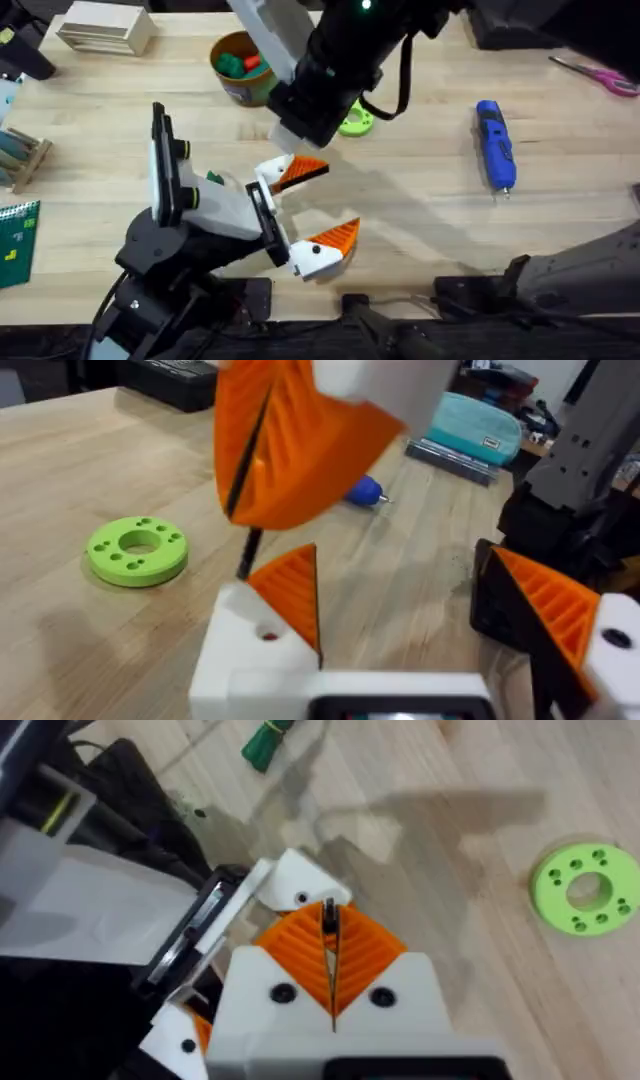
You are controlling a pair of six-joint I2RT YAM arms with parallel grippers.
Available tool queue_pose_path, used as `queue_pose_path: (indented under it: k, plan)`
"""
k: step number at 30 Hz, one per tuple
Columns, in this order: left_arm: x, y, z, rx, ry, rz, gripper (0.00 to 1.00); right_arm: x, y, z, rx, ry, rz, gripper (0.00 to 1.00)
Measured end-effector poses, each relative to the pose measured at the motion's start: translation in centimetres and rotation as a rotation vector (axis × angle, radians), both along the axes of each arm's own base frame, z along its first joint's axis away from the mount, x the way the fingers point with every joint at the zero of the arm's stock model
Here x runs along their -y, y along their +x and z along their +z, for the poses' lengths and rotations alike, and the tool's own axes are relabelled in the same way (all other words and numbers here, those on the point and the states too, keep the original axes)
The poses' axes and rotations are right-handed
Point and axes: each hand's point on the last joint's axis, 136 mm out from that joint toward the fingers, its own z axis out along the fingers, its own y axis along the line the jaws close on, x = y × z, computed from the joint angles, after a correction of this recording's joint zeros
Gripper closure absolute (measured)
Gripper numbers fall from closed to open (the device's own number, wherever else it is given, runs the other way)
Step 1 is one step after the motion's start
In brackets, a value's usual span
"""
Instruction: Pick up the gripper from the table and insert it into the empty holder that is missing its gripper. Then pick up a screw, insert it into the mounting hole, and use the screwdriver to tighten it. Finally, clean up the table by picking up the vegetable and placing it into the bucket.
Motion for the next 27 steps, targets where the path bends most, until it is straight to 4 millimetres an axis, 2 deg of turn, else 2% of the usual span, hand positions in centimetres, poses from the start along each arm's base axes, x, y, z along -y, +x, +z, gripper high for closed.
queue_pose_path:
  k: [9, 16, 27]
  plan:
    - [0.0, 0.0, 0.0, 0.000, 0.000, 0.000, 0.014, -1.1, -1.8, 0.2, -0.036, 0.025, 0.040, 0.994]
    - [0.0, 0.0, 0.0, 0.000, 0.000, 0.000, 0.014, -1.0, -2.0, 0.1, -0.046, 0.019, 0.042, 0.994]
    - [0.0, 0.0, 0.0, 0.001, 0.001, 0.000, 0.013, -1.3, -1.8, -1.4, -0.071, -0.015, 0.042, 0.994]
